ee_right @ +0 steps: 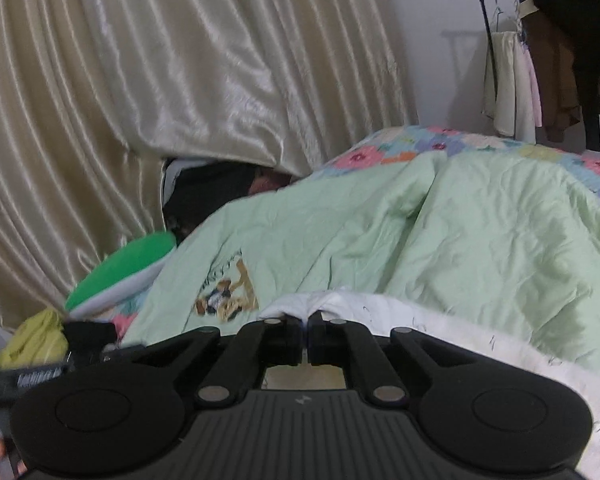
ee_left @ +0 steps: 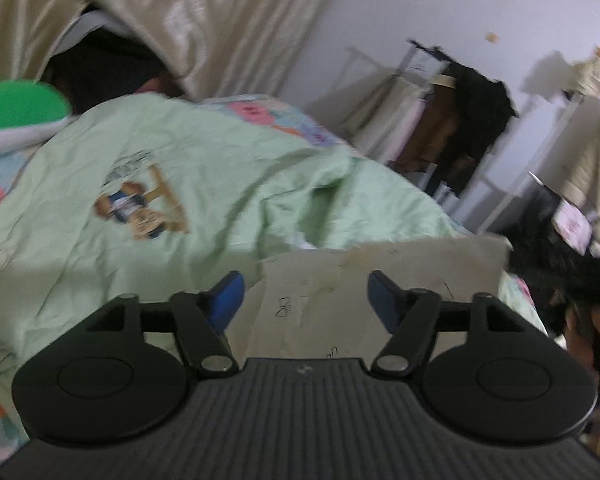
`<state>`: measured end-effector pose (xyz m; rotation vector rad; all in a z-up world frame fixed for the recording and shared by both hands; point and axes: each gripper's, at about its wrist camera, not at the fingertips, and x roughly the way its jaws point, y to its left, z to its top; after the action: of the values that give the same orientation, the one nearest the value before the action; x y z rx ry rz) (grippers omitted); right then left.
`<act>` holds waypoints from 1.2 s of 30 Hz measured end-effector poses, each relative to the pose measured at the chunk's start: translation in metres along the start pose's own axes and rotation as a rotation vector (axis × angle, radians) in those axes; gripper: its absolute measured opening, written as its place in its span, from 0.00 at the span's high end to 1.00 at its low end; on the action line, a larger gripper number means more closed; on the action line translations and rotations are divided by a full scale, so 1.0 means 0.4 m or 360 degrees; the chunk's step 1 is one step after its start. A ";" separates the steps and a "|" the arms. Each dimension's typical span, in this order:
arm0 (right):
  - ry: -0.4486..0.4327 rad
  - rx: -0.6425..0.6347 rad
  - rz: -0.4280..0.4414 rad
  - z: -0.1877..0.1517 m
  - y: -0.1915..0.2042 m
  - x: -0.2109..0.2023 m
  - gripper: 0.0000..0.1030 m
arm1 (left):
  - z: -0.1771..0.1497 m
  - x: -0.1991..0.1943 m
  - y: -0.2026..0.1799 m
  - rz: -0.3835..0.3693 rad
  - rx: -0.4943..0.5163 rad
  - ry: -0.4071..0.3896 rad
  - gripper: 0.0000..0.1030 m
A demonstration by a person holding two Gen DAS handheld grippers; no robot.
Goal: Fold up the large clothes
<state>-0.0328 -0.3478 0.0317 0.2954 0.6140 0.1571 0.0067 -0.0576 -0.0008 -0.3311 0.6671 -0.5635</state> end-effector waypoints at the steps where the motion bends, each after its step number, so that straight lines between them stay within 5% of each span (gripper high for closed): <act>1: -0.0010 0.0025 0.0027 0.004 -0.006 -0.011 0.98 | -0.005 -0.007 -0.026 -0.0038 0.0048 0.0002 0.19; 4: -0.0023 0.0202 0.0232 0.025 -0.033 -0.036 0.98 | -0.016 -0.016 -0.089 -0.0126 0.0146 -0.0004 0.13; 8: -0.0049 0.0246 0.0284 0.042 -0.033 -0.067 0.97 | -0.053 -0.014 -0.172 -0.0175 0.0277 -0.0024 0.00; 15: 0.0002 0.0293 0.0406 0.051 -0.018 -0.100 0.97 | -0.100 0.044 -0.262 -0.0104 0.0395 0.0066 0.00; 16: 0.0011 0.0277 0.0410 0.050 -0.017 -0.105 0.97 | -0.100 0.050 -0.260 -0.0090 0.0405 0.0062 0.04; 17: 0.0017 0.0267 0.0413 0.050 -0.015 -0.108 0.97 | -0.097 0.059 -0.252 -0.0068 0.0385 0.0082 0.33; 18: 0.0027 0.0262 0.0422 0.049 -0.018 -0.110 0.97 | -0.093 0.068 -0.244 -0.0052 0.0362 0.0107 0.74; 20: 0.0046 0.0229 0.0420 0.047 -0.024 -0.112 0.97 | -0.078 0.087 -0.217 -0.0055 0.0297 0.0170 0.89; 25: 0.0093 0.0100 0.0269 0.000 -0.083 -0.120 0.85 | -0.020 0.113 -0.148 0.0098 0.0215 0.0144 0.91; 36: 0.0253 -0.0044 -0.0205 -0.263 -0.249 -0.198 0.59 | 0.092 0.150 -0.116 0.0127 0.0252 0.0110 0.91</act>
<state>-0.1528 -0.4369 -0.0387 0.2174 0.7853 0.0653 0.0518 -0.1260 0.0187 -0.1370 0.6948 -0.5499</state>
